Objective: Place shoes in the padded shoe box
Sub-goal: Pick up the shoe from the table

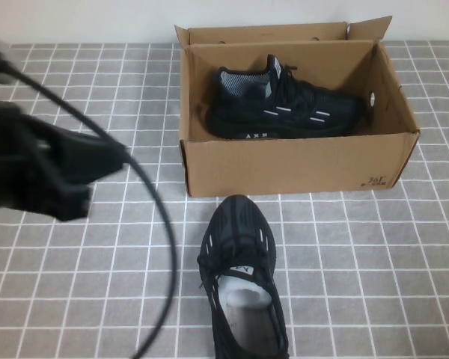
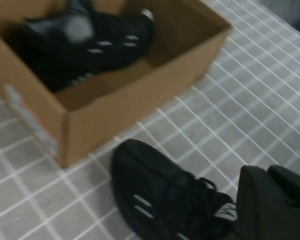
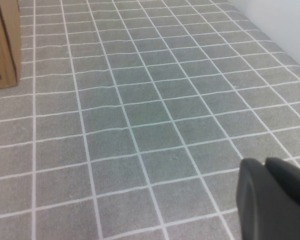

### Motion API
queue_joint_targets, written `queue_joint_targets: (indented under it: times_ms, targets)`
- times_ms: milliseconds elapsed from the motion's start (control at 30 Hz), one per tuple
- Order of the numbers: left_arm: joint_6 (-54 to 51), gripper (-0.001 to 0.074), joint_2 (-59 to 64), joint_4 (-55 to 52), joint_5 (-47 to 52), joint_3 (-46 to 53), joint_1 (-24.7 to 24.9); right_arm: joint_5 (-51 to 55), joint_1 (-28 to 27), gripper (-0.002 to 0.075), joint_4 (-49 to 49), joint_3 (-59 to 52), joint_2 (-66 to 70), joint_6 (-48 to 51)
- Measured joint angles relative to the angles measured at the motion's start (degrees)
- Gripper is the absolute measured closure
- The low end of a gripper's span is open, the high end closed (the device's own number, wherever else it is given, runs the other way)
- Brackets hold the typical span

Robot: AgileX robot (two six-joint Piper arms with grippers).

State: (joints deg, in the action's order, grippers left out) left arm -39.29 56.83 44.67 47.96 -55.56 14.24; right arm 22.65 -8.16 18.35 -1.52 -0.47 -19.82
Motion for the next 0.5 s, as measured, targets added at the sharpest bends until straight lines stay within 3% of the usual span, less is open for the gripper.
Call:
queue_joint_targets:
  times_ms: [267, 500]
  targets:
    - [3.3, 0.0739, 5.6, -3.6, -4.9, 0.0, 10.0, 0.0, 0.0, 0.0732, 0.0, 0.0, 0.0, 0.0]
    - [6.8, 0.0739, 10.1, -9.0, -4.9, -0.2, 14.9, 0.0, 0.0, 0.0732, 0.0, 0.0, 0.0, 0.0]
